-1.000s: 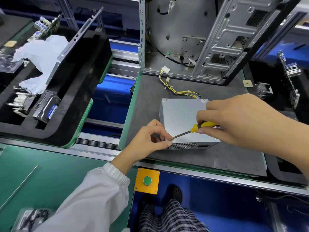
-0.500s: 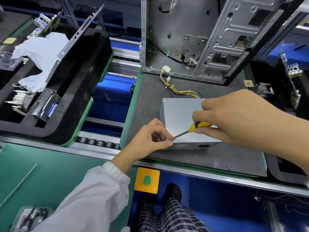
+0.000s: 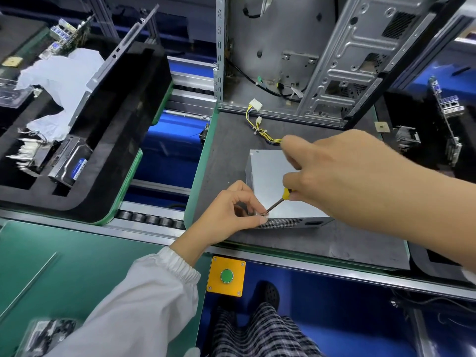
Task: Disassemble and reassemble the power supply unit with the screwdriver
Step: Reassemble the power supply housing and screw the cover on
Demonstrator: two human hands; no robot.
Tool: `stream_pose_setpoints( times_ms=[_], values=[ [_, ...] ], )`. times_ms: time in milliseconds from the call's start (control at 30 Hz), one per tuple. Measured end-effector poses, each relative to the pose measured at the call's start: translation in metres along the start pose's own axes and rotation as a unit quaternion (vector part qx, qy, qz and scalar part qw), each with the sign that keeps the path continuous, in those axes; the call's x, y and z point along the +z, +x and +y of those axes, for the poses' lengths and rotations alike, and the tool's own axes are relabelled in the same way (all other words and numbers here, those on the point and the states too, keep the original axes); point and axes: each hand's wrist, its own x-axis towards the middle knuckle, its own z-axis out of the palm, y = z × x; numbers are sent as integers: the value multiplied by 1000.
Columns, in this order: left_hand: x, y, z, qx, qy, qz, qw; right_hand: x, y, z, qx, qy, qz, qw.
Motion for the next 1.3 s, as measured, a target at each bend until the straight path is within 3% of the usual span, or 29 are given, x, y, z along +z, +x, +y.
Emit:
stream_pose_setpoints(
  times_ms=[133,267,600,767,1000,1167,1300],
  values=[
    [1,1,0,-1,-5,8,1000,-13,11,-11,-58,-22,-28,998],
    [3,0,-2,3,-16,16,1000,-15,17,-8,-83,-12,-3,996],
    [6,-2,0,86,-20,69,994,-8,22,2,14,-47,50,998],
    [-1,2,6,127,38,23,991,-4,19,9,-26,56,32,998],
    [-6,3,10,88,6,7,996,-12,21,-1,0,-74,46,996],
    [-4,4,14,92,42,19,995,-5,28,14,-43,44,47,997],
    [-13,3,21,85,93,-16,992,-7,29,20,-53,9,48,997]
  ],
)
